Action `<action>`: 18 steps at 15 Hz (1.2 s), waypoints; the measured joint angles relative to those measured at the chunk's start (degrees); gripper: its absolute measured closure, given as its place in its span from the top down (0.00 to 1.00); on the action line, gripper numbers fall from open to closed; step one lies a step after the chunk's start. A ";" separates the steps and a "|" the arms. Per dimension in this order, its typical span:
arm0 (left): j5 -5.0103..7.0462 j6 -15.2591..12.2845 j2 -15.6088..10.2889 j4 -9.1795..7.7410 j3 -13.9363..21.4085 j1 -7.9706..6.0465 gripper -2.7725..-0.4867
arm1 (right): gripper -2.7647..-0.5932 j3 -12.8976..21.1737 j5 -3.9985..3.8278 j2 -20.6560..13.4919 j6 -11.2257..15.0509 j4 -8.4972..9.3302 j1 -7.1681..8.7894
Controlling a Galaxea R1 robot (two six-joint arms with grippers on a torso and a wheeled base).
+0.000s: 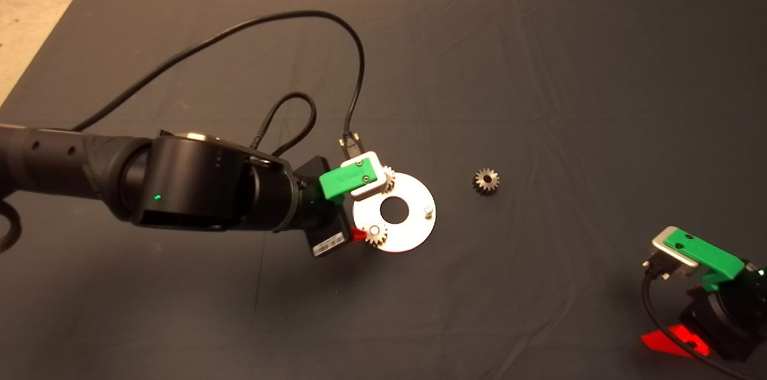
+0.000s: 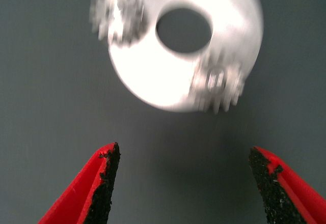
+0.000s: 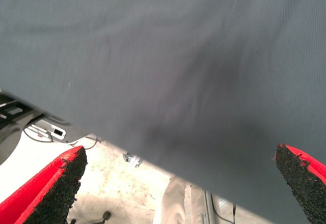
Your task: Install three planetary gears onto the carrier pins
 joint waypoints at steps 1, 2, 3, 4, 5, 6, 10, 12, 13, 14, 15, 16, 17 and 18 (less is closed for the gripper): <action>4.52 -2.70 -1.31 -0.92 1.94 0.00 0.54 | 0.99 -1.31 -0.07 1.73 -0.05 0.00 0.05; 8.31 -6.70 -3.14 -1.82 4.61 0.00 0.54 | 0.99 -3.41 -0.07 4.95 -0.29 0.00 0.13; 10.98 -11.20 -5.19 -2.77 7.39 0.02 0.54 | 0.99 -4.96 -0.05 7.34 -0.60 -0.01 0.13; 12.44 -16.11 -7.68 -3.42 9.99 0.24 0.54 | 0.99 -7.74 0.25 11.43 -0.88 -0.02 0.13; 13.13 -20.05 -10.85 -4.48 12.10 0.51 0.54 | 0.99 -9.82 0.66 13.56 -1.07 -0.02 0.13; 13.62 -23.04 -14.57 -5.63 13.79 0.63 0.54 | 0.99 -11.82 0.91 14.95 -1.12 -0.02 0.11; 13.89 -25.96 -19.03 -7.75 16.80 0.95 0.54 | 0.99 -15.33 1.89 18.38 -1.61 0.00 2.42; 13.89 -26.61 -19.20 -7.97 17.23 0.95 0.54 | 0.99 -16.99 1.83 19.22 -1.89 -0.06 5.24; 13.92 -26.72 -19.36 -8.13 17.29 0.96 0.54 | 0.99 -17.50 1.83 20.01 -1.93 -0.06 5.49; 13.90 -26.73 -19.38 -8.14 17.31 0.95 0.54 | 0.99 -17.75 1.91 20.78 -1.98 -0.04 5.44; 13.90 -26.73 -19.37 -8.17 17.40 0.96 0.54 | 0.99 -18.51 2.16 22.26 -2.29 -0.02 5.42; 13.91 -26.75 -19.40 -8.20 17.57 0.96 0.54 | 0.99 -19.65 2.35 23.10 -2.83 -0.02 5.40; 13.90 -26.75 -19.55 -8.30 17.59 0.96 0.54 | 0.99 -21.07 2.55 24.12 -3.24 -0.04 5.38; 13.90 -26.75 -19.66 -8.30 17.59 0.96 0.54 | 0.99 -22.17 3.55 24.98 -3.62 -0.04 5.37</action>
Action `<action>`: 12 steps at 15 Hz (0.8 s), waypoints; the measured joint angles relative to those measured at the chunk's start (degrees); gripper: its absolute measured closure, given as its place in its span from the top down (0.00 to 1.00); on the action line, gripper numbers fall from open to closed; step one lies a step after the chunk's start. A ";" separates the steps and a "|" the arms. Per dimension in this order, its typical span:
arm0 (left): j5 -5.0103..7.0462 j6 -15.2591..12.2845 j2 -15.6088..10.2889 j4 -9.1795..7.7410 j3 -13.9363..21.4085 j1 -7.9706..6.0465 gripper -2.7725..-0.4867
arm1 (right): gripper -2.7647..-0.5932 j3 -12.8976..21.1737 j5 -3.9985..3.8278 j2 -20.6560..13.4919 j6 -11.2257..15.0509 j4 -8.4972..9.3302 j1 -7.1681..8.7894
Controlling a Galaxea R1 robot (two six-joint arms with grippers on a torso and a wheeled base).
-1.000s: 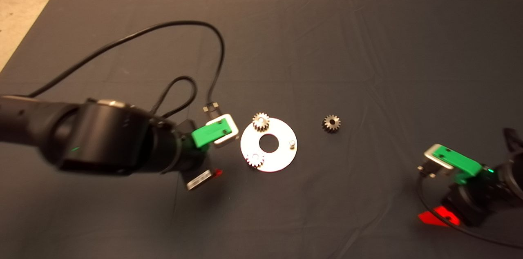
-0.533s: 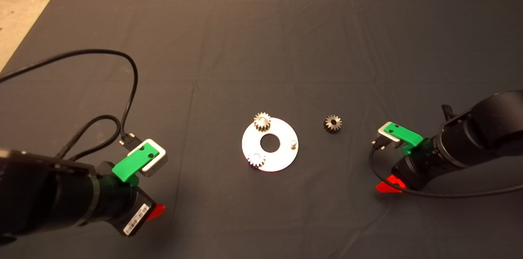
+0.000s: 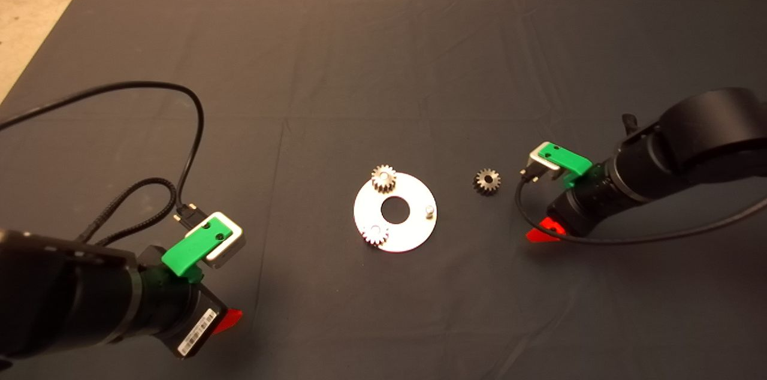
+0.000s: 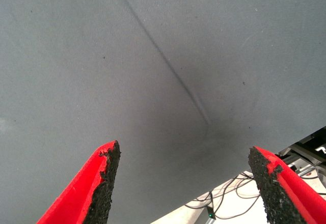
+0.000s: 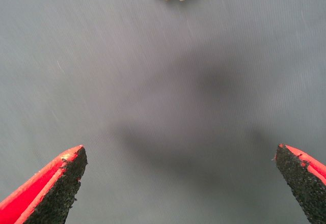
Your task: Install three planetary gears onto the carrier pins
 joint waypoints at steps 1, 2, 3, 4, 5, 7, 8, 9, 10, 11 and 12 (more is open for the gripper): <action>0.00 0.00 -0.02 0.02 0.00 -0.01 0.54 | 0.99 -1.03 0.82 0.99 -0.35 0.01 -0.02; 0.00 0.00 -0.04 -0.02 0.00 0.00 0.54 | 0.99 -1.47 1.03 1.33 -0.47 0.01 -0.02; 0.02 0.00 -0.05 0.00 0.00 0.00 0.54 | 0.99 -3.44 1.50 2.60 -1.46 0.01 -0.03; 0.00 0.02 -0.04 -0.02 0.00 0.00 0.54 | 0.99 -5.07 1.45 3.52 -2.47 0.00 -0.03; 0.00 0.02 -0.04 0.00 0.00 0.00 0.54 | 0.99 -6.46 1.42 4.63 -3.04 0.00 -0.03; -0.01 0.02 -0.20 -0.01 0.00 0.00 0.54 | 0.99 -8.80 1.61 6.94 -3.46 0.00 -0.04; 0.00 0.02 -0.39 -0.02 0.00 0.00 0.54 | 0.99 -9.85 1.78 7.68 -3.76 -0.02 -0.07; 0.05 0.02 -0.52 0.00 0.00 0.00 0.54 | 0.99 -10.52 2.00 8.16 -4.09 0.00 -0.05; 0.00 0.03 -0.55 -0.02 0.00 0.00 0.54 | 0.99 -10.92 2.62 8.53 -4.50 0.01 -0.08; 0.00 0.04 -0.55 0.00 0.00 -0.01 0.54 | 0.99 -11.51 3.20 8.80 -4.73 0.00 -0.21; 0.00 0.03 -0.78 -0.02 0.00 -0.01 0.54 | 0.99 -11.94 3.46 8.94 -4.75 0.00 -0.38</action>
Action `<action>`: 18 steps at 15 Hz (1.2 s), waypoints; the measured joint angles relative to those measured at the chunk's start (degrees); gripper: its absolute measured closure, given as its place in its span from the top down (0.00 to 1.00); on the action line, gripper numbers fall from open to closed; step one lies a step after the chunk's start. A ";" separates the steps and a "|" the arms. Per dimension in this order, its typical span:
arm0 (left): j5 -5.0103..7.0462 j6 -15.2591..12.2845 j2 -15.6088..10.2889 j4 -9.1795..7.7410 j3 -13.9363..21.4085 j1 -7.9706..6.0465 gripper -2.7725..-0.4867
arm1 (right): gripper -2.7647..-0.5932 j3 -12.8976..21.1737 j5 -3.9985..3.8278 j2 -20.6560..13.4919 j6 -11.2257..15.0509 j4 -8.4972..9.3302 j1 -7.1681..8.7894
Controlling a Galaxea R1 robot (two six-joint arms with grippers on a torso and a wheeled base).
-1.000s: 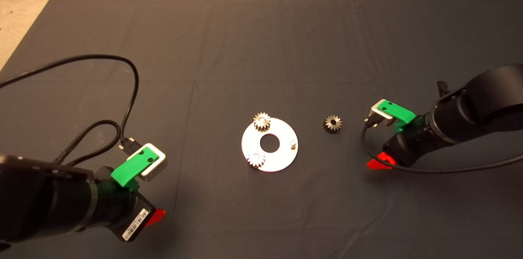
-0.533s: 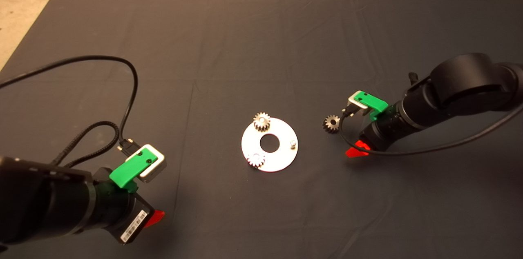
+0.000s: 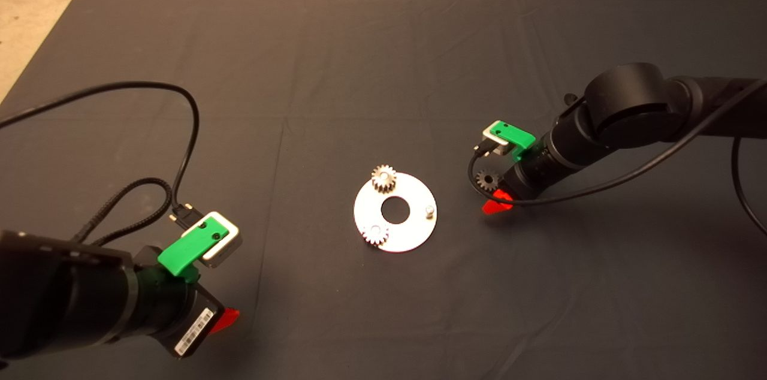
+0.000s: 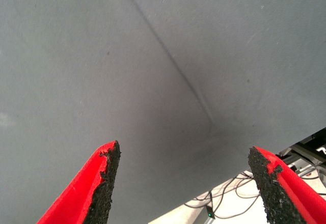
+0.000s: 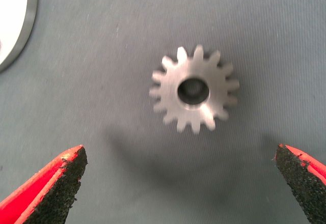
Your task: Install three planetary gears onto the carrier pins
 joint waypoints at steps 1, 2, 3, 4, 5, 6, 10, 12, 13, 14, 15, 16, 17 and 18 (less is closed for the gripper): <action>-0.01 0.00 -0.35 0.02 0.00 0.00 0.54 | 0.99 -0.20 0.09 0.20 -0.20 -0.02 -0.20; -0.04 0.00 -0.69 0.00 0.02 0.01 0.54 | 0.99 -0.33 0.09 0.36 -0.29 -0.01 -0.40; 0.02 0.03 -1.16 0.00 0.02 0.00 0.54 | 0.99 -0.71 0.29 0.49 -0.88 -0.02 -0.60; 0.00 0.11 -1.75 -0.02 0.02 0.01 0.54 | 0.99 -1.67 0.29 0.52 -2.00 -0.01 -1.10; 0.05 0.33 -2.21 0.00 0.02 0.00 0.54 | 0.99 -2.44 0.30 0.50 -2.35 -0.02 -1.71; 0.00 0.71 -2.26 -0.02 0.02 0.01 0.54 | 0.99 -2.60 0.35 0.55 -2.43 -0.02 -1.93; -0.01 1.15 -2.26 -0.02 0.09 0.00 0.54 | 0.96 -2.82 0.99 1.65 -3.59 -0.02 -1.84; 0.00 1.16 -2.25 -0.02 0.09 0.01 0.54 | 0.91 -3.06 1.10 1.95 -3.63 -0.02 -1.77; 0.02 1.15 -2.26 -0.02 0.09 0.00 0.54 | 0.89 -3.16 1.10 2.15 -3.64 -0.02 -1.60; -0.38 1.15 -2.28 -0.02 0.11 0.01 0.54 | 0.89 -3.39 1.07 2.45 -3.67 -0.02 -1.49; -0.54 1.15 -2.28 -0.02 0.11 0.01 0.54 | 0.87 -3.84 1.09 2.80 -3.83 -0.02 -1.43; -0.63 1.15 -2.50 -0.02 0.11 0.01 0.54 | 0.83 -4.25 1.16 3.02 -4.44 -0.02 -1.40; -0.63 1.16 -2.72 -0.02 0.11 0.01 0.54 | 0.82 -4.54 1.16 3.02 -5.57 -0.02 -1.41; -0.65 1.16 -2.86 -0.02 0.11 0.00 0.54 | 0.80 -4.69 1.13 3.00 -6.67 -0.02 -1.40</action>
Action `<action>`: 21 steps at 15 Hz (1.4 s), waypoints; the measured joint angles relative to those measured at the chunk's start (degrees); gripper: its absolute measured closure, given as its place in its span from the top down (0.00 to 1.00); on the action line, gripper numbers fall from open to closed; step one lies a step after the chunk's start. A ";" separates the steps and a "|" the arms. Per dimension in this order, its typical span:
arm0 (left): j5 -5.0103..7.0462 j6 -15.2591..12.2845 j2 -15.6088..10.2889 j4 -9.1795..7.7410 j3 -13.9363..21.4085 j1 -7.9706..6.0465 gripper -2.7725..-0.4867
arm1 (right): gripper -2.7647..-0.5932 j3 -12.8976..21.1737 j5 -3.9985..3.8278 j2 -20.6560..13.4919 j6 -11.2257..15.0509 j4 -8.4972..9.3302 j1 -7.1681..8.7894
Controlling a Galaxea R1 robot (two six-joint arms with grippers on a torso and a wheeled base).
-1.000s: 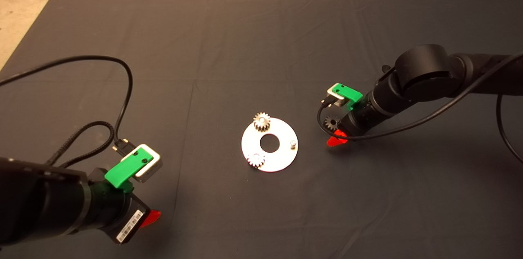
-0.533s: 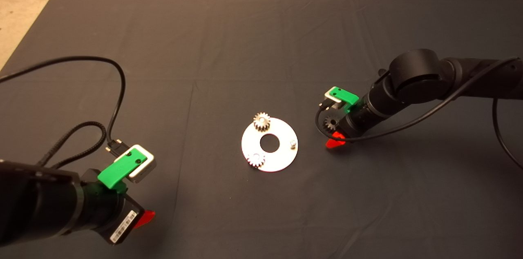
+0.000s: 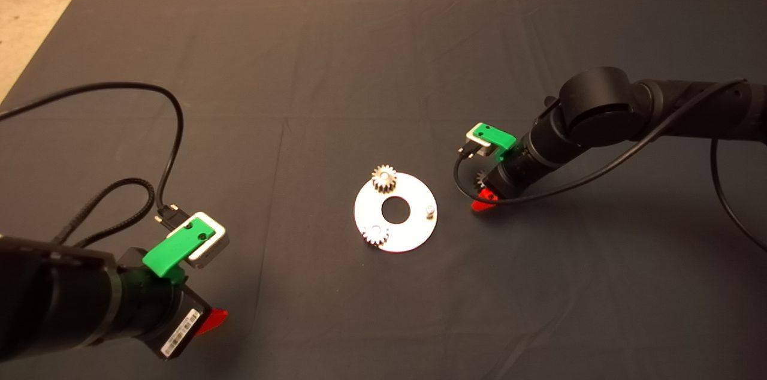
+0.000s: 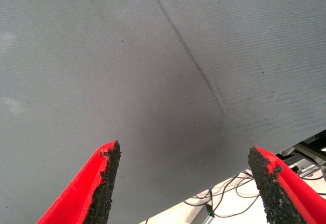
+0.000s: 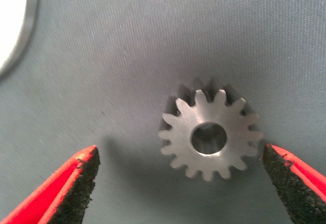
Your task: Install three planetary gears onto the carrier pins
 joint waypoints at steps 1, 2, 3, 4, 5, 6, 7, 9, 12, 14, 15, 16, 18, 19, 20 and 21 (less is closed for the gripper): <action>0.00 0.02 -0.02 0.00 0.00 0.00 0.54 | 0.76 -0.09 0.36 0.00 -0.04 0.00 0.00; -0.02 0.02 -0.04 0.00 0.00 0.00 0.54 | 0.76 -0.17 0.74 0.02 -0.13 0.00 0.01; -0.02 0.02 -0.05 0.00 0.00 0.01 0.54 | 0.74 -0.22 0.85 0.02 -0.15 0.00 0.01; -0.07 0.05 -0.20 0.00 0.00 0.01 0.54 | 0.70 -0.24 0.85 0.01 -0.15 0.00 0.00; -0.10 0.10 -0.40 0.02 0.00 0.01 0.54 | 0.69 -0.27 0.85 0.00 -0.19 0.00 0.00; -0.11 0.13 -0.50 0.00 0.00 0.01 0.54 | 0.67 -0.27 0.88 0.00 -0.20 0.00 0.00; -0.11 0.16 -0.50 0.00 0.00 0.01 0.54 | 0.63 -0.27 0.90 0.02 -0.22 0.00 0.00; -0.11 0.16 -0.50 0.00 0.00 0.00 0.54 | 0.62 -0.27 0.88 0.00 -1.13 -0.02 0.00; -1.96 0.16 -0.94 0.00 0.00 0.01 0.54 | 0.56 -0.28 0.88 0.02 -1.63 -0.27 0.00; -2.80 0.16 -1.23 0.00 0.00 0.01 0.54 | 0.54 -0.38 0.88 0.02 -1.72 -0.33 0.00; -3.19 0.22 -1.38 0.02 0.00 0.01 0.54 | 0.50 -0.46 0.84 0.02 -1.93 -0.49 0.02; -3.53 0.45 -1.45 0.00 0.00 0.01 0.54 | 0.49 -0.55 0.84 0.02 -1.93 -0.66 0.00; -5.49 0.85 -1.45 0.00 0.00 0.00 0.54 | 0.49 -0.55 0.84 0.02 -1.91 -1.52 0.00; -5.56 0.85 -1.46 0.00 0.00 0.01 0.54 | 0.49 -0.55 0.84 0.02 -1.93 -1.85 0.00; -5.56 0.85 -1.51 0.00 0.00 0.00 0.54 | 0.44 -0.55 0.84 0.02 -1.93 -1.99 0.00; -5.64 0.88 -1.77 0.00 0.00 0.01 0.54 | 0.43 -0.55 0.83 0.02 -1.93 -2.06 0.02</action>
